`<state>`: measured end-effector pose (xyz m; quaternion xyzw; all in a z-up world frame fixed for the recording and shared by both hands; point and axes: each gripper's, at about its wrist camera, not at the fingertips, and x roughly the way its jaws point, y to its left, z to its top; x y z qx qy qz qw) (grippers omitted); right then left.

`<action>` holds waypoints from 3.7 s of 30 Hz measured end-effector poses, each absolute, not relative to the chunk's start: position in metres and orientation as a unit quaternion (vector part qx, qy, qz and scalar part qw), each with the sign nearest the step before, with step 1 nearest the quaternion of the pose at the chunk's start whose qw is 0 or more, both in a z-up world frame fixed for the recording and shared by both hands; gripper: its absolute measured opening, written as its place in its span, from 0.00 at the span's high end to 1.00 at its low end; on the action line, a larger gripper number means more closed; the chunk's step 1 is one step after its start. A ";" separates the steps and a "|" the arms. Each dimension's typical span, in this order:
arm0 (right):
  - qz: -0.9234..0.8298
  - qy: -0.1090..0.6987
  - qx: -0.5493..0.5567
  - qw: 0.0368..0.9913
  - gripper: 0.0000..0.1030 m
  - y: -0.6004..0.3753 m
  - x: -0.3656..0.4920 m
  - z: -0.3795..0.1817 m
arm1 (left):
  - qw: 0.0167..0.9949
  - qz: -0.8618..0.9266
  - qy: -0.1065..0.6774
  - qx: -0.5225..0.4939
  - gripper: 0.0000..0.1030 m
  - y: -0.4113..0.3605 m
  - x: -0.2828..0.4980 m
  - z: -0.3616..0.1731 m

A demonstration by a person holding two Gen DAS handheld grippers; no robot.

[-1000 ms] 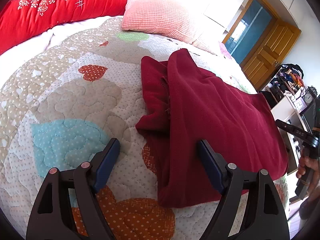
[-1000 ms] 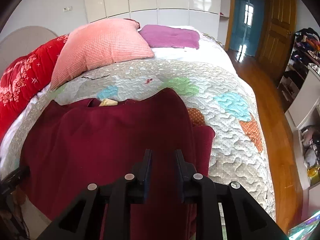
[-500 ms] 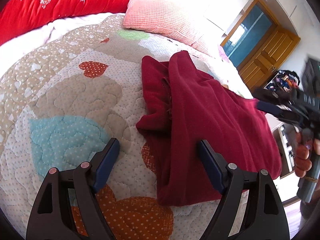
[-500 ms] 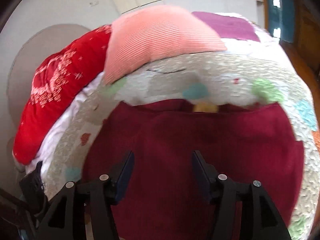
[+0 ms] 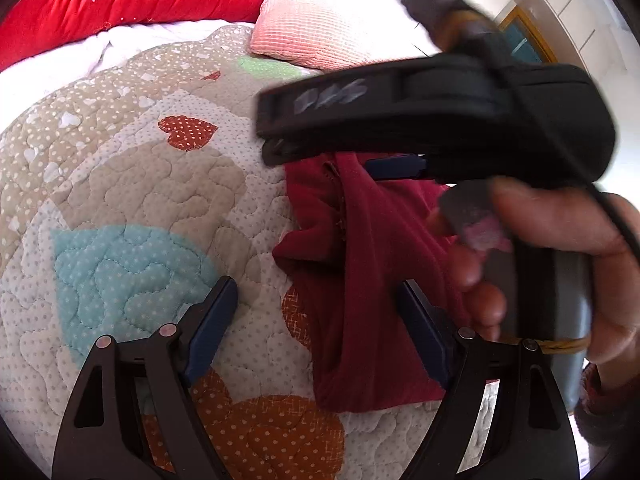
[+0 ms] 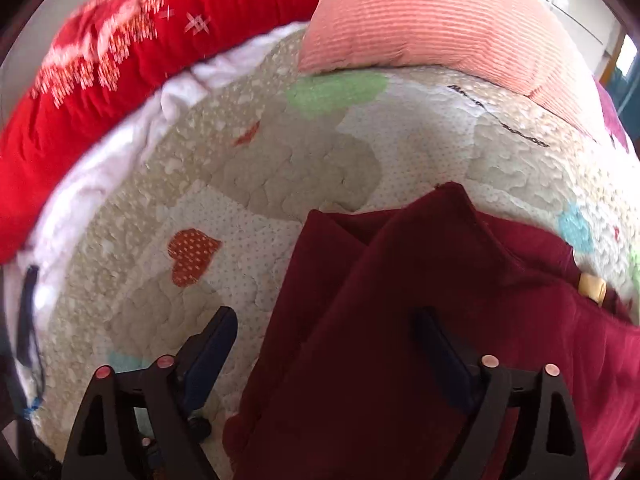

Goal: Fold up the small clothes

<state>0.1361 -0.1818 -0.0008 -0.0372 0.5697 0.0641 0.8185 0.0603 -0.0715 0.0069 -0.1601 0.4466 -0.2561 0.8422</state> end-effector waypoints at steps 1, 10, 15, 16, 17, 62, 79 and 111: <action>0.061 0.575 -0.064 0.814 0.10 -0.176 0.137 -0.006 | 0.842 -0.257 0.446 -0.160 0.18 -0.072 0.060 0.007; 0.101 0.501 -0.046 0.859 0.81 -0.211 0.105 0.023 | 0.847 -0.260 0.442 -0.141 0.10 -0.085 0.057 0.011; 0.130 0.444 0.046 0.885 0.84 -0.245 0.071 0.057 | 0.819 -0.312 0.438 -0.199 0.57 -0.086 0.057 0.017; 0.135 0.436 0.062 0.888 0.85 -0.252 0.062 0.065 | 0.807 -0.323 0.445 -0.215 0.61 -0.087 0.055 0.018; 0.138 0.431 0.071 0.889 0.85 -0.254 0.060 0.069 | 0.805 -0.326 0.444 -0.220 0.65 -0.090 0.051 0.022; 0.065 0.408 0.154 0.898 0.92 -0.433 -0.128 0.054 | 0.827 -0.372 0.411 0.098 0.44 -0.287 -0.042 0.053; -0.037 0.352 0.226 0.908 0.38 -0.498 -0.107 0.072 | 0.826 -0.390 0.399 0.076 0.44 -0.307 -0.048 0.074; -0.026 0.425 0.127 0.896 0.65 -0.468 -0.109 0.023 | 0.823 -0.369 0.422 0.085 0.44 -0.321 -0.057 0.062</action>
